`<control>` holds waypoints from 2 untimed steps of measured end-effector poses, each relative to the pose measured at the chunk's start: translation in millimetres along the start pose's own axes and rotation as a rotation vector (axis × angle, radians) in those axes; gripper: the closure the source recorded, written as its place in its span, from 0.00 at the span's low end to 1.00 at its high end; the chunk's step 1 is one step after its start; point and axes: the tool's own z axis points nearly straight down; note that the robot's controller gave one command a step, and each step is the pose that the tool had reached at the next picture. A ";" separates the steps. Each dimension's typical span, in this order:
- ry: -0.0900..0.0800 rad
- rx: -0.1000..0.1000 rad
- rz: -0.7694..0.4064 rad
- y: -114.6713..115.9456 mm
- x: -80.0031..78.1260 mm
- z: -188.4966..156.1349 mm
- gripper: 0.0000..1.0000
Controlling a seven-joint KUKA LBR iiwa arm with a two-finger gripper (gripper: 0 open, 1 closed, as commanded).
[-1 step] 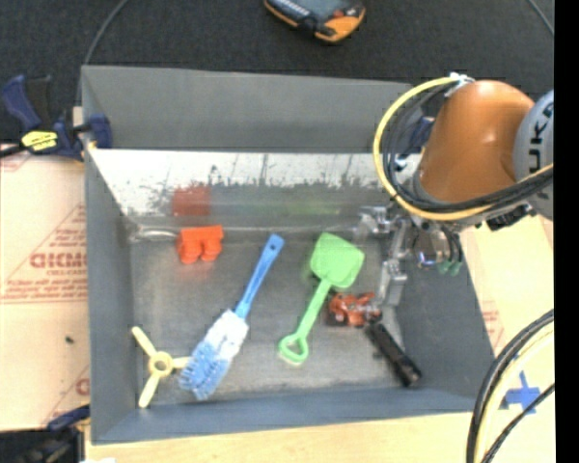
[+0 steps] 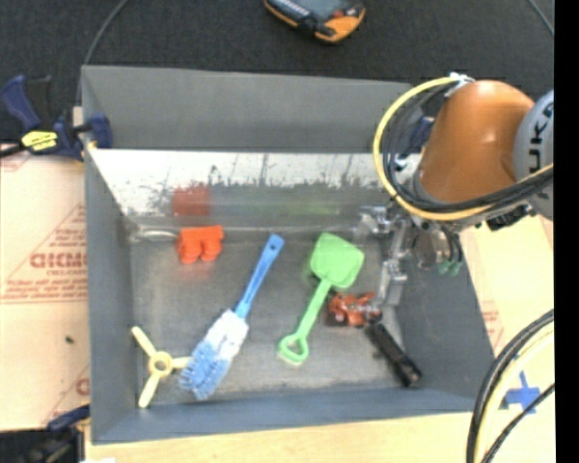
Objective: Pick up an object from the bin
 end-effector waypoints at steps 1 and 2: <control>0.003 -0.002 0.210 26.6 -22.2 79.0 0.00; -0.007 0.001 -0.094 47.8 -15.5 28.8 0.00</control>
Offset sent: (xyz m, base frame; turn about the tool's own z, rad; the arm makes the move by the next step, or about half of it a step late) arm 0.0139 0.0490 -0.0304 -0.0930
